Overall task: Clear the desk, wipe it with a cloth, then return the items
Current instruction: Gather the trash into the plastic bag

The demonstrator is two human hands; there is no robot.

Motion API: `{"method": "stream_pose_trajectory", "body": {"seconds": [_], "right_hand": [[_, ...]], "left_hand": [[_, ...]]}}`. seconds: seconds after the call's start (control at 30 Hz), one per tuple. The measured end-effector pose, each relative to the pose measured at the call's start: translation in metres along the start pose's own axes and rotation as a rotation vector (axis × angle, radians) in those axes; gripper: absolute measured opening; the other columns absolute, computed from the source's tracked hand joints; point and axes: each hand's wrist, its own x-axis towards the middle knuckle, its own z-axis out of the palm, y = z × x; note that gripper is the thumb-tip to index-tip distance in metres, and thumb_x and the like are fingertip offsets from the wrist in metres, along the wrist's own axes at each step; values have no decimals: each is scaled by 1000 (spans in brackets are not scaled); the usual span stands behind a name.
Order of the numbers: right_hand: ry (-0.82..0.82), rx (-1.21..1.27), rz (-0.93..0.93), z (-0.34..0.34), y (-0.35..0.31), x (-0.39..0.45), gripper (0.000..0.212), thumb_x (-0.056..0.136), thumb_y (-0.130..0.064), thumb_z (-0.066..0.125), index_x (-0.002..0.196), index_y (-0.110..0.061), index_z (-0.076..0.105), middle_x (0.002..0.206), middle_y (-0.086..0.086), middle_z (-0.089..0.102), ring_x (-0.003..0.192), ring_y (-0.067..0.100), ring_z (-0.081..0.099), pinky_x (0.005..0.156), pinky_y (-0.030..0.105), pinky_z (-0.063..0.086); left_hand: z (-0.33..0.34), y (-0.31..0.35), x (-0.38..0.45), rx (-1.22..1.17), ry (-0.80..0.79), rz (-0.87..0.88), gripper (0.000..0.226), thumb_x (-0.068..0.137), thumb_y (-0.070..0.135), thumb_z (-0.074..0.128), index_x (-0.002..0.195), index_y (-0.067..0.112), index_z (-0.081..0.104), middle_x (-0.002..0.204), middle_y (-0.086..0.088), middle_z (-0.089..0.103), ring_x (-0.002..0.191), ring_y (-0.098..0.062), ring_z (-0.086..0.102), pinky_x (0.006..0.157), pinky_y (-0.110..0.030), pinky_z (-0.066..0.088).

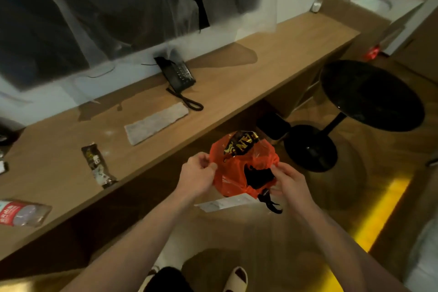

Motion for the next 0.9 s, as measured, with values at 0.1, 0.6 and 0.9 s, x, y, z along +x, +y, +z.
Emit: {"method": "stream_pose_trajectory", "body": {"seconds": [0.1, 0.6, 0.9], "right_hand": [[-25, 0, 76, -43, 9, 29, 17, 105, -18, 59, 111, -13, 74, 106, 5, 77, 96, 17, 75, 66, 25, 60], [-81, -66, 191, -158, 5, 220, 16, 105, -15, 56, 112, -16, 70, 104, 7, 75, 97, 23, 74, 73, 33, 63], [-104, -95, 272, -223, -23, 342, 17, 104, -18, 57, 109, -18, 74, 98, 10, 74, 78, 17, 67, 61, 29, 54]], "left_hand": [[47, 8, 6, -13, -6, -59, 10, 99, 21, 61, 94, 24, 69, 86, 2, 77, 76, -17, 76, 75, -44, 65], [212, 42, 143, -63, -56, -148, 10, 98, 25, 63, 101, 30, 71, 91, 7, 77, 83, -11, 75, 84, -43, 63], [298, 96, 248, 67, -29, -193, 9, 99, 28, 65, 105, 30, 71, 90, 10, 75, 80, -7, 72, 71, -26, 58]]}}
